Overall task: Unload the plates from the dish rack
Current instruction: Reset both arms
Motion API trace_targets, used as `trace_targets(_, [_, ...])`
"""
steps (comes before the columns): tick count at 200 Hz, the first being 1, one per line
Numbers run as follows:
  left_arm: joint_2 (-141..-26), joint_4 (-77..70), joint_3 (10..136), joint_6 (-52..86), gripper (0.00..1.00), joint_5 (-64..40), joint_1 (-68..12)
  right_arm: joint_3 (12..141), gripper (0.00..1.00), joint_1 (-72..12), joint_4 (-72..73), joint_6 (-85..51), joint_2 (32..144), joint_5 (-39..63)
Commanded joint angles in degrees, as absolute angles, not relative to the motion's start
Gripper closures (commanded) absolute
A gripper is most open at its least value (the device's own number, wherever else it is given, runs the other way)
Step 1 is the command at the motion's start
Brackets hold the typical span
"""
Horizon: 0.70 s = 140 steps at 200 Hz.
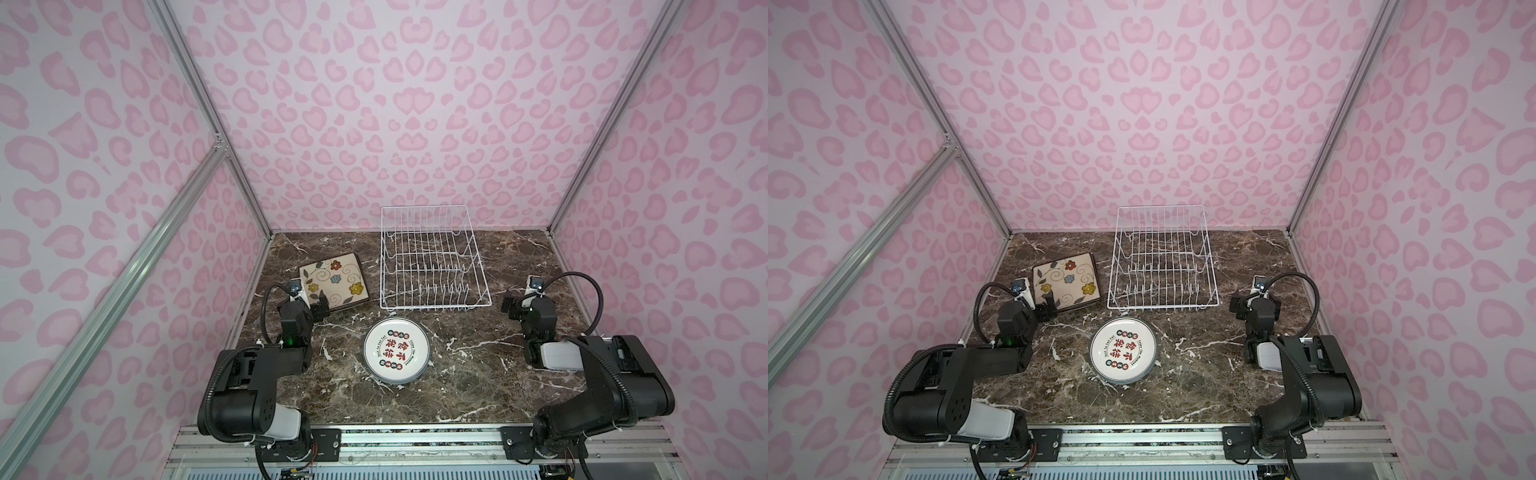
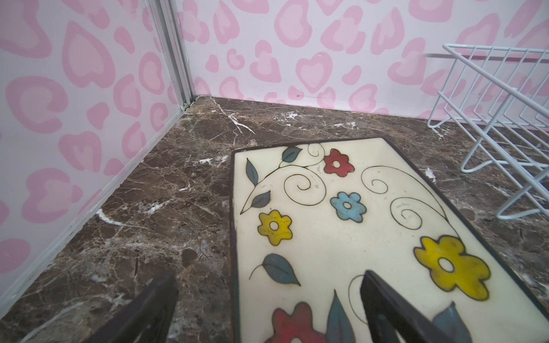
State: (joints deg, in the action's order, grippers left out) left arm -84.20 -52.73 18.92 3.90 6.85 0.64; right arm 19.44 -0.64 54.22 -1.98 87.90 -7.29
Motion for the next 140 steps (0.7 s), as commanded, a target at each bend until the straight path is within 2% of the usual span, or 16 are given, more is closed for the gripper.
trace_targets(1, [-84.1, -55.0, 19.2, 3.5, 0.03, 6.6, 0.7, 19.8, 0.0, -0.7, 54.7, -1.9, 88.2, -7.9])
trace_targets(50, [-84.2, -54.9, 19.2, 3.5, 0.04, 6.5, 0.7, 19.6, 0.0, -1.0, 54.9, -1.6, 87.9, -8.2])
trace_targets(59, [-84.2, -54.8, 19.3, 3.5, 0.01, 6.5, 0.8, 19.6, 0.0, -1.1, 54.9, -1.7, 88.0, -8.2])
trace_targets(66, [-84.2, -54.8, 19.3, 3.5, 0.13, 6.5, 0.6, 19.6, 0.0, -1.1, 55.0, -1.7, 87.9, -8.2])
trace_targets(77, [-84.3, -54.8, 19.3, 3.5, 0.43, 6.5, 0.6, 19.6, 0.0, -1.1, 54.9, -1.7, 88.0, -8.2])
trace_targets(82, [-84.2, -54.8, 19.3, 3.5, 0.52, 6.5, 0.6, 19.7, 0.01, -1.1, 54.9, -1.7, 87.9, -8.2])
trace_targets(87, [-84.3, -54.8, 19.3, 3.5, 0.58, 6.5, 0.7, 19.6, 0.0, -1.1, 55.0, -1.7, 88.0, -8.1])
trace_targets(93, [-84.3, -54.8, 19.3, 3.5, 0.6, 6.5, 0.6, 19.7, 0.0, -1.1, 55.0, -1.7, 88.0, -8.2])
trace_targets(99, [-84.3, -54.8, 19.3, 3.5, 0.56, 6.5, 0.7, 19.6, 0.0, -1.1, 55.0, -1.7, 88.0, -8.2])
trace_targets(113, [-84.3, -54.8, 19.3, 3.5, 0.21, 6.5, 0.6, 19.7, 0.0, -1.1, 55.0, -1.7, 88.0, -8.2])
trace_targets(119, [-84.3, -54.8, 19.3, 3.5, 0.12, 6.5, 0.7, 19.6, 0.0, -1.1, 54.9, -1.7, 87.9, -8.2])
trace_targets(125, [-84.2, -54.8, 19.3, 3.5, 0.07, 6.5, 0.7, 19.7, 0.0, -1.1, 55.0, -1.7, 87.9, -8.2])
trace_targets(140, [-84.3, -54.8, 19.3, 3.5, 0.02, 6.5, 0.6, 19.6, 0.0, -1.1, 54.9, -1.7, 87.9, -8.2])
